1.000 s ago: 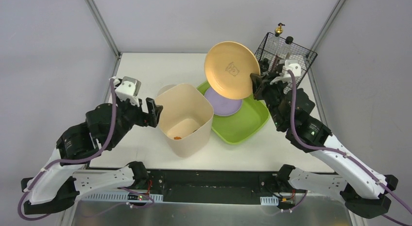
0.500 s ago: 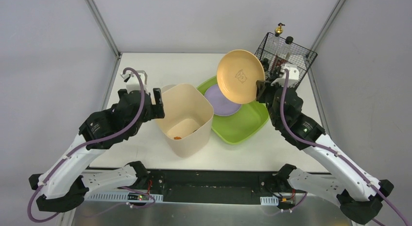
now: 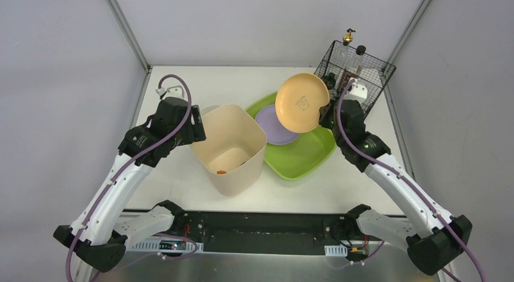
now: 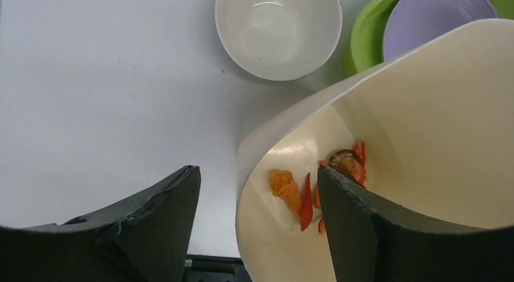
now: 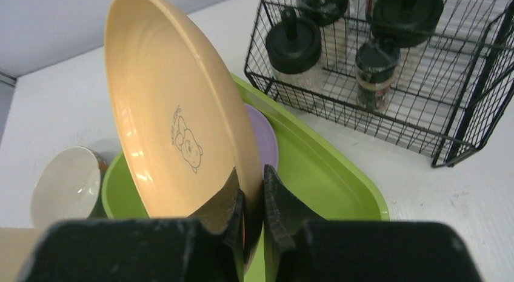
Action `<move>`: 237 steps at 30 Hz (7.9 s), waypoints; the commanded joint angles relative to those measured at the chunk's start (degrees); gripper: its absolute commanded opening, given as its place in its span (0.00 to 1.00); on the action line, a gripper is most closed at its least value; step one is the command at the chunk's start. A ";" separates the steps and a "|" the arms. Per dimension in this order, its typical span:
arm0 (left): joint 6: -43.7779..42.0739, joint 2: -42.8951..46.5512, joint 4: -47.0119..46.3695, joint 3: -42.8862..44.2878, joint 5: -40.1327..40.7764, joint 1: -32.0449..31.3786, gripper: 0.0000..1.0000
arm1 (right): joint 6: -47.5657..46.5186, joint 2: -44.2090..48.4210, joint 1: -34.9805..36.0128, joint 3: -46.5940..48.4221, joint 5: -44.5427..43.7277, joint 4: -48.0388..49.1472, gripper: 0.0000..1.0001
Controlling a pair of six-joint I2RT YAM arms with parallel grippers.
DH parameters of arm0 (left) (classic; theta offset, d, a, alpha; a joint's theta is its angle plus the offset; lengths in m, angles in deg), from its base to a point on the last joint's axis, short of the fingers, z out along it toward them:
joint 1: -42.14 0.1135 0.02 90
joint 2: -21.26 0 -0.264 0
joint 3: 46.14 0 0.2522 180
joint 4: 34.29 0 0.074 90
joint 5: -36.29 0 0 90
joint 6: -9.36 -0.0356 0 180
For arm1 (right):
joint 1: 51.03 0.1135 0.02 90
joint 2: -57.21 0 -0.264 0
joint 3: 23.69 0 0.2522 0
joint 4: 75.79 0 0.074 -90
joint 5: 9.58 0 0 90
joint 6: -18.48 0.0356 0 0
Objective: Clear the kitchen counter
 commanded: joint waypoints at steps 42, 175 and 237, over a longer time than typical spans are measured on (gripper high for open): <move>-1.68 8.89 11.19 2.92 7.64 11.15 0.00 | 26.21 -38.11 -7.03 0.90 25.02 18.27 0.11; 23.21 -8.81 -22.01 -18.14 -0.65 7.98 0.99 | 14.53 17.56 3.08 -21.09 21.63 -2.43 0.81; 29.33 -5.80 -32.95 -26.93 -4.83 11.58 0.00 | 17.05 24.47 3.08 -20.84 23.30 -8.02 0.81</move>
